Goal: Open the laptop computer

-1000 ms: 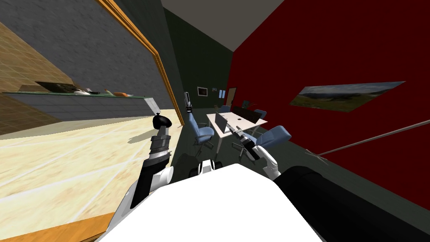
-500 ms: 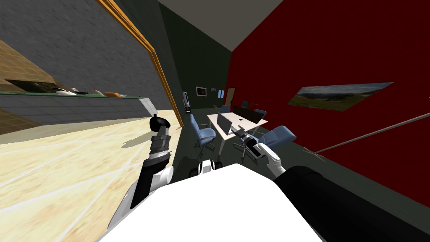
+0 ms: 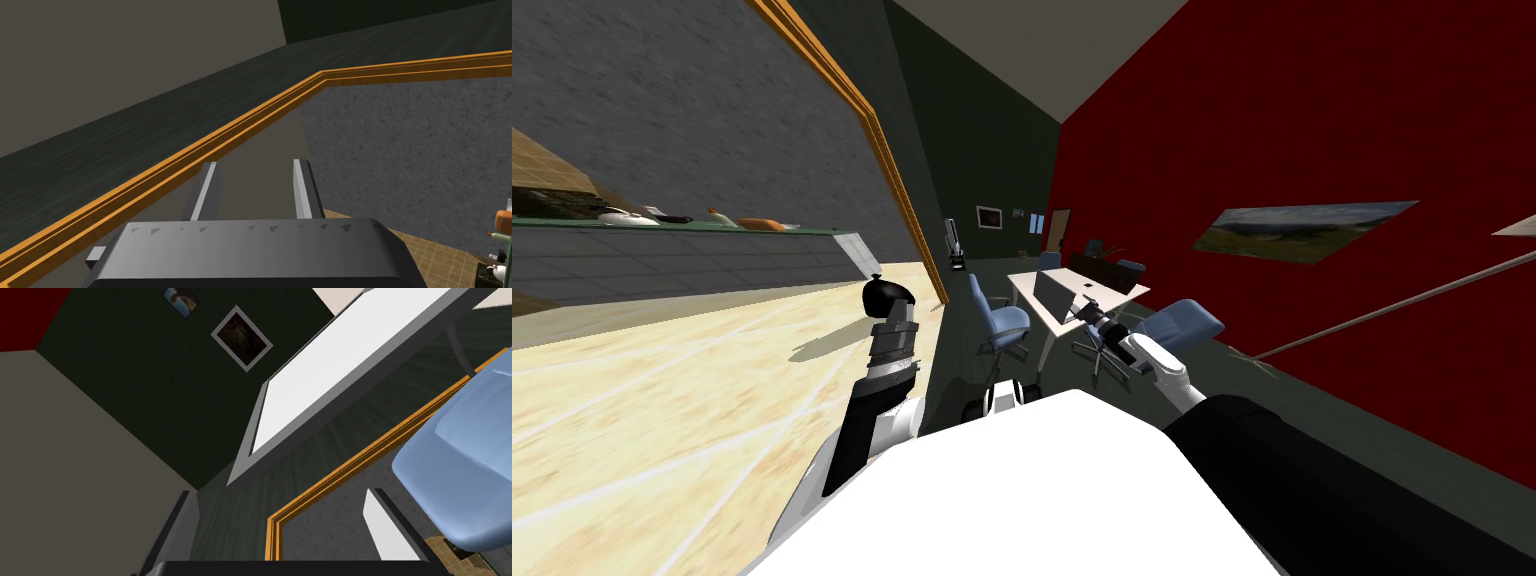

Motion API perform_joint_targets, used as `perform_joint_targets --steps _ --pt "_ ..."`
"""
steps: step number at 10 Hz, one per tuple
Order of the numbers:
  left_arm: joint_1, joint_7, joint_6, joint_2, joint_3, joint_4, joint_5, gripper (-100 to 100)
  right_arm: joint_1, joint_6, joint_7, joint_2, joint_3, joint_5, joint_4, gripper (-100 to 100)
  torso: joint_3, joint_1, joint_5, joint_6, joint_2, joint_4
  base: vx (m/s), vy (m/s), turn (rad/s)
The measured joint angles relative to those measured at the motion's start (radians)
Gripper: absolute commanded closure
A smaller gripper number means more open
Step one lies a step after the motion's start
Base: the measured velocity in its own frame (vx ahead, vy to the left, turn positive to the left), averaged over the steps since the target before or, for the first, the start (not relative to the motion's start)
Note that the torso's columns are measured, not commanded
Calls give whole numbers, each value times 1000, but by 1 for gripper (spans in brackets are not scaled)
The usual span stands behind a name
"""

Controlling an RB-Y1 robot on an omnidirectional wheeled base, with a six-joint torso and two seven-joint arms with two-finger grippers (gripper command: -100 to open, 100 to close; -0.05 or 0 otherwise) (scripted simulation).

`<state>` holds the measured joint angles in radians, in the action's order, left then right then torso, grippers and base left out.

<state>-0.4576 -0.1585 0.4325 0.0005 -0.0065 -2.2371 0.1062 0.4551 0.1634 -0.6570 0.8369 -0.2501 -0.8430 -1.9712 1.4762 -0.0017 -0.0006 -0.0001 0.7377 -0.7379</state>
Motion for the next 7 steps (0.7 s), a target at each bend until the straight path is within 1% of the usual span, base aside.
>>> perform_joint_targets --steps 1,2,4,6,7 --pt "0 0 0 0 0 0 0 0 -10 -11 -16 29 1 -20 15 -100 0 1 0 0 0 0 64 103 -34" --pt "0 0 0 0 0 0 0 0 -2 -14 -32 43 -10 -38 19 -100 0 1 1 0 1 0 69 76 -35" --pt "0 0 0 0 0 0 0 0 -9 -23 -65 73 -16 -75 38 -100 0 1 0 0 0 0 51 65 -29" --pt "0 0 0 0 0 0 0 0 -7 -24 -64 84 -23 -73 42 -100 1 0 0 0 -2 0 94 27 16" --pt "0 0 0 0 0 0 0 0 -6 -24 -63 85 -24 -72 42 100 0 0 0 0 0 0 13 1 -4"
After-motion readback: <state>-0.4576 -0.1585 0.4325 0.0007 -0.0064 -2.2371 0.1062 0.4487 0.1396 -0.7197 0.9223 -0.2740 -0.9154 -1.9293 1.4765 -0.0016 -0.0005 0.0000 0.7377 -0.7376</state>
